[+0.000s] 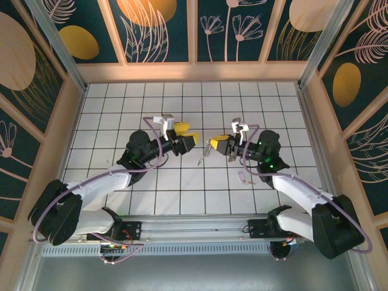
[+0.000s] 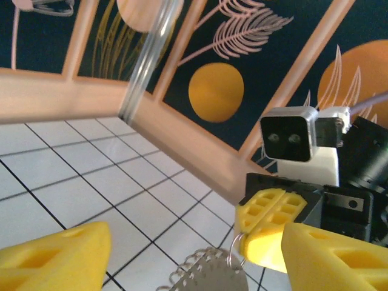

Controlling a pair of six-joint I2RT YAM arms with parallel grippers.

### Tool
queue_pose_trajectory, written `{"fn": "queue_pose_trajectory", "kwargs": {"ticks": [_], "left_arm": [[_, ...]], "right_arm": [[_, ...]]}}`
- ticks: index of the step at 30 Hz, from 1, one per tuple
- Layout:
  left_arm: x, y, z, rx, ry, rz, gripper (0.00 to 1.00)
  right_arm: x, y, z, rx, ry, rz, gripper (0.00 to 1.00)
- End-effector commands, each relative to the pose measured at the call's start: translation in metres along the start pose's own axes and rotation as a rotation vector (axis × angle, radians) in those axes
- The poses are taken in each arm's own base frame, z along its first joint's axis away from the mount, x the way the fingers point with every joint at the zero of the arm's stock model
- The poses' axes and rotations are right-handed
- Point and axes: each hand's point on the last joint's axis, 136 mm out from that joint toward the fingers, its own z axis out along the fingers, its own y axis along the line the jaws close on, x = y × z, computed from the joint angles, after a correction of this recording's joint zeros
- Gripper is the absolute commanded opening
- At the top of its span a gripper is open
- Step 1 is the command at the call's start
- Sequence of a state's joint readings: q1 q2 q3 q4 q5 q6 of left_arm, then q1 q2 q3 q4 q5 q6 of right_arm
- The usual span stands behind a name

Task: Put the keys on the keyring

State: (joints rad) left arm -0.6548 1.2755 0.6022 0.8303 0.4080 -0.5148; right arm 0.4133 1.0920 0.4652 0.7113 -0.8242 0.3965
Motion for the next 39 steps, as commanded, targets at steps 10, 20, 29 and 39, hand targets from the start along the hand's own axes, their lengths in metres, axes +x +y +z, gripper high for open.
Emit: {"fn": "queue_pose_trajectory", "kwargs": {"ticks": [10,20,29,39], "left_arm": [[-0.006,-0.006,-0.008,0.035,-0.066,-0.040,0.81],[-0.016,-0.027,-0.008,0.148,-0.088,-0.036,0.70],[-0.028,-0.038,-0.009,0.224,-0.150,-0.085,0.56],[-0.034,-0.045,-0.007,0.268,-0.161,-0.098,0.48]], "right_arm": [[-0.065,0.034,-0.018,0.006,-0.261,-0.199,0.00],[-0.076,0.050,-0.013,-0.081,-0.281,-0.192,0.00],[-0.080,0.068,-0.003,-0.163,-0.293,-0.162,0.00],[-0.077,0.079,0.021,-0.203,-0.260,-0.153,0.00]]}}
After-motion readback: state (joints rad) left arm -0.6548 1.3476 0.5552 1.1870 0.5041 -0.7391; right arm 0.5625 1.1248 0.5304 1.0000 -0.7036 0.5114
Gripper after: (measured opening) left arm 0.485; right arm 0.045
